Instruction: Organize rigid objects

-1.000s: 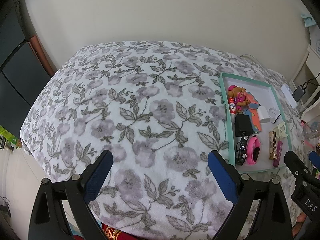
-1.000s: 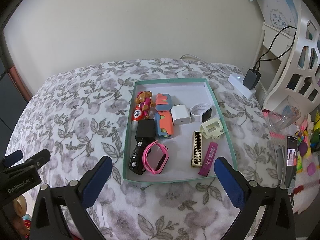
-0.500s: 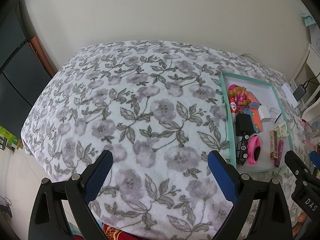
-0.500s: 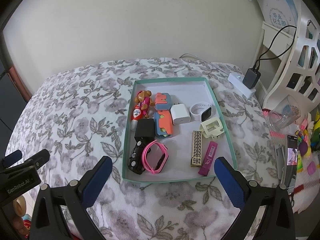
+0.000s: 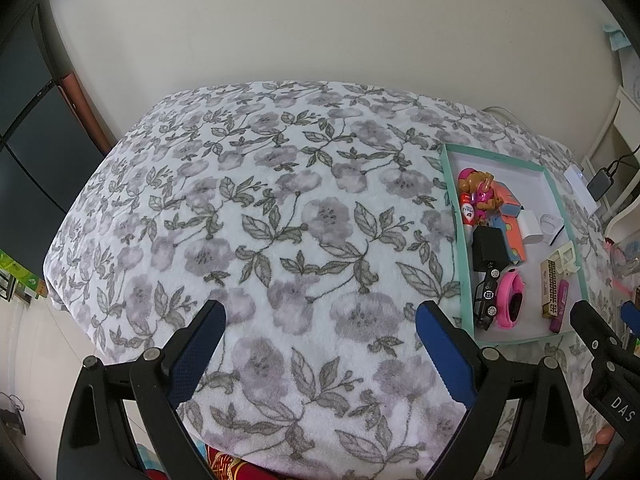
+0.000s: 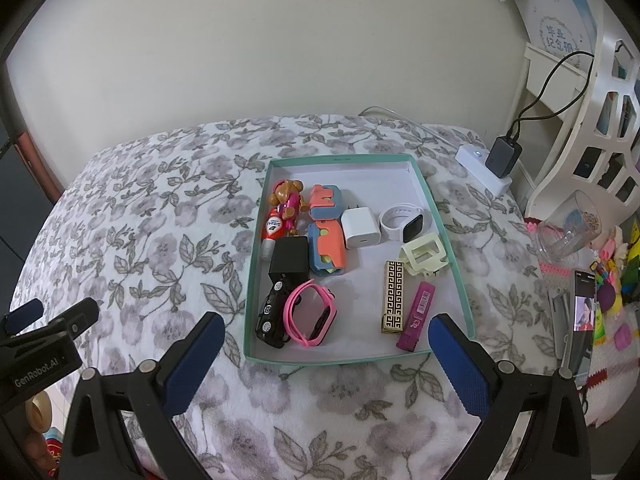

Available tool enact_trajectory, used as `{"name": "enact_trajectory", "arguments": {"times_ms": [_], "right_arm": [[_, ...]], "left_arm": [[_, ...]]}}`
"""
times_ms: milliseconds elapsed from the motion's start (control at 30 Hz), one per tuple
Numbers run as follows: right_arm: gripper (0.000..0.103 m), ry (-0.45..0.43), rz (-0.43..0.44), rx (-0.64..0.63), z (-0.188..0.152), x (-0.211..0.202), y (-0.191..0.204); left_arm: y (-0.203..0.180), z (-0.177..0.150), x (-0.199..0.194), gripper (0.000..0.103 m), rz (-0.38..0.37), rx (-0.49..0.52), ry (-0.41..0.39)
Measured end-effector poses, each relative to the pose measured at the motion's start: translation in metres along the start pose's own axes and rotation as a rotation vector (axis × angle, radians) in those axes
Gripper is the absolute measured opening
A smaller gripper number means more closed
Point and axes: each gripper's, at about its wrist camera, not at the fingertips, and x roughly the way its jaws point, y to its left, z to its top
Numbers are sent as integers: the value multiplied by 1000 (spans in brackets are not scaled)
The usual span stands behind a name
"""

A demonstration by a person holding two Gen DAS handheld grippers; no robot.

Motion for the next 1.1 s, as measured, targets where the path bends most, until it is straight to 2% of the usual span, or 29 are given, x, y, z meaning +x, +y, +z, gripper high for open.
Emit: {"name": "enact_trajectory", "arguments": {"times_ms": [1000, 1100], "right_arm": [[103, 4, -1, 1, -1, 1, 0], [103, 3, -1, 1, -1, 1, 0]], "left_arm": [[3, -2, -5, 96, 2, 6, -16], [3, -2, -5, 96, -20, 8, -11]]}}
